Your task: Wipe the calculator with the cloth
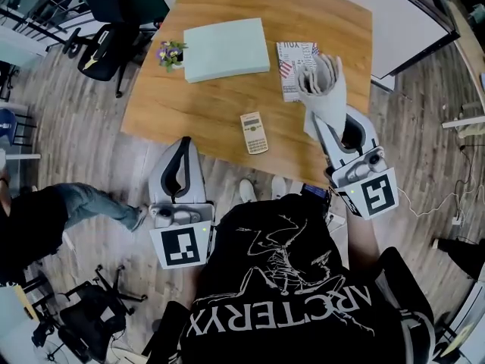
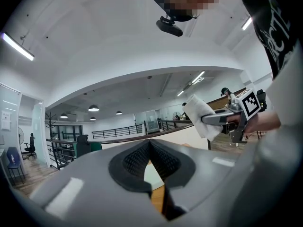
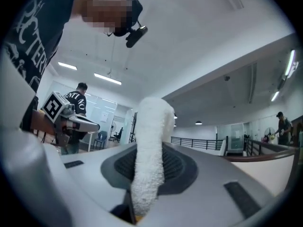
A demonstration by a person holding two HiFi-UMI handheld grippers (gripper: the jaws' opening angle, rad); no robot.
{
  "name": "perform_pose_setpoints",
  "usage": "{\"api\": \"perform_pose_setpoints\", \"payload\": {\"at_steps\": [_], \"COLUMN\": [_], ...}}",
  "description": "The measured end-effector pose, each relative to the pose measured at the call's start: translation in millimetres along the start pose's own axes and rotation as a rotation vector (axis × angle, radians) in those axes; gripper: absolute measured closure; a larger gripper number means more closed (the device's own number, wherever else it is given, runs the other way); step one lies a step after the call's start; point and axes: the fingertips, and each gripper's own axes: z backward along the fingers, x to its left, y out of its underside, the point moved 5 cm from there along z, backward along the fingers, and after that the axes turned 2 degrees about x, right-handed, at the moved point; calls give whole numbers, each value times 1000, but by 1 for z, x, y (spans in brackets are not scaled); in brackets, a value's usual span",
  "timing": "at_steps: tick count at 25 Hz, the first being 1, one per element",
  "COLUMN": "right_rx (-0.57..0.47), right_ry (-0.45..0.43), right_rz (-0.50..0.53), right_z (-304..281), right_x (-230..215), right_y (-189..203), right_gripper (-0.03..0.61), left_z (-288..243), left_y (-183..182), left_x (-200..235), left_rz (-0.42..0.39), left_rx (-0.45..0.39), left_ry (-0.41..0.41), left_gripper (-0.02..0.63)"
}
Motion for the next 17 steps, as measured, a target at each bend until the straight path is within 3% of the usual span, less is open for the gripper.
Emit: {"api": "perform_pose_setpoints", "payload": {"at_steps": [17], "right_rx": [-12], "right_ry": [-10], "right_rz": [11], "right_z": [-5], "right_x": [8], "right_y": [-7], "right_gripper": [486], "left_z": [2], "left_y": [-2], "left_x": [6], "left_rz": [13], "left_rx": [-17], "left_ry": [-6], "left_gripper": [604]}}
